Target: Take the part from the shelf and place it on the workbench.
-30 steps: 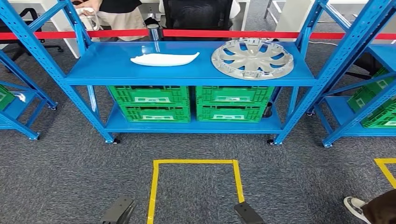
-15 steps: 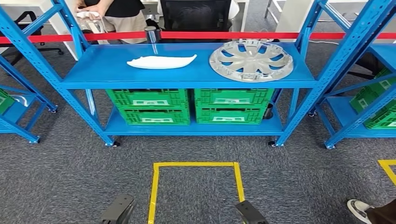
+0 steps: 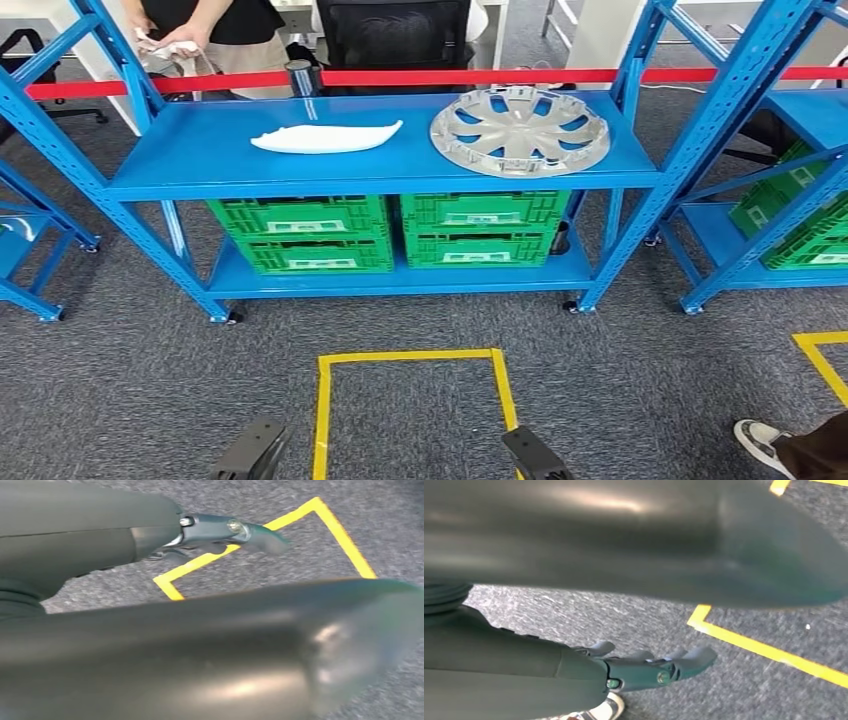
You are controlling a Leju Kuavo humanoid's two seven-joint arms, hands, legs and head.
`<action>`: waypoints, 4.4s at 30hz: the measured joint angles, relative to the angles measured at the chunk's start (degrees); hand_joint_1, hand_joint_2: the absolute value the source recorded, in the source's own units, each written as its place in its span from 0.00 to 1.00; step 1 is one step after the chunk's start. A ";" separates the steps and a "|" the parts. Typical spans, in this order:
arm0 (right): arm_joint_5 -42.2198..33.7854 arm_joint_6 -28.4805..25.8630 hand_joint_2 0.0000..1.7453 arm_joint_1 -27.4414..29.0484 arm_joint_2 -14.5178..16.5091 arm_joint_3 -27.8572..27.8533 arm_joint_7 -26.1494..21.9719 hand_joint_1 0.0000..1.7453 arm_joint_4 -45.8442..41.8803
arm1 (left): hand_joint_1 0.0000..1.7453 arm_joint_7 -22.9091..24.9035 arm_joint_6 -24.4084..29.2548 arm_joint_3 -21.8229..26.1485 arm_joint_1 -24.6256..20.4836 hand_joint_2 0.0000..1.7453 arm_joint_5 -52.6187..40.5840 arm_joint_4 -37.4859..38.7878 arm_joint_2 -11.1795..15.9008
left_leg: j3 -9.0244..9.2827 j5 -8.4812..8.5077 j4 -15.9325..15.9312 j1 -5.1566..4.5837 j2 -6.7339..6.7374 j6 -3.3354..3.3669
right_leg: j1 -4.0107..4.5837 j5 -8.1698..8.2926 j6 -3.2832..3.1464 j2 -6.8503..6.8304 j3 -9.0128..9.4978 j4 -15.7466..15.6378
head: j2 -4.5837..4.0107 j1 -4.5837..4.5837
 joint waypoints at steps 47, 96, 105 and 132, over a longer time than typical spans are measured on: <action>0.74 -1.43 0.00 0.97 0.05 0.00 -0.37 0.00 0.00 | 0.00 -12.53 5.35 0.46 -1.79 0.00 -5.06 -5.56 -1.03 | 1.40 -1.46 -0.11 -0.35 2.08 0.09 | 0.60 1.43 -0.76 -2.10 -2.46 0.83 | 0.02 -0.02; 3.37 -1.24 0.00 0.45 -1.15 1.28 -2.49 0.00 -0.72 | 0.00 -10.62 12.43 16.20 -1.75 0.00 -40.38 -60.54 0.81 | -0.38 1.15 -0.71 0.24 1.68 1.53 | 0.50 -2.99 0.60 -1.69 -2.43 5.38 | 0.02 0.02; 4.37 -1.03 0.00 -0.19 -1.13 2.42 -2.36 0.00 -1.13 | 0.00 -10.30 11.80 16.72 -0.19 0.00 -41.16 -62.15 0.70 | 0.56 -0.47 0.03 0.04 0.05 0.77 | 0.18 2.02 0.44 -0.81 -3.07 1.78 | 0.01 0.09; 2.71 -3.01 0.00 0.74 -0.93 2.62 -3.55 0.00 -1.92 | 0.00 -9.32 8.12 16.52 2.17 0.00 -42.29 -64.70 -0.71 | -0.09 0.84 -0.67 0.24 1.53 1.83 | 0.25 -2.97 1.04 -1.52 -8.03 12.89 | 0.00 0.09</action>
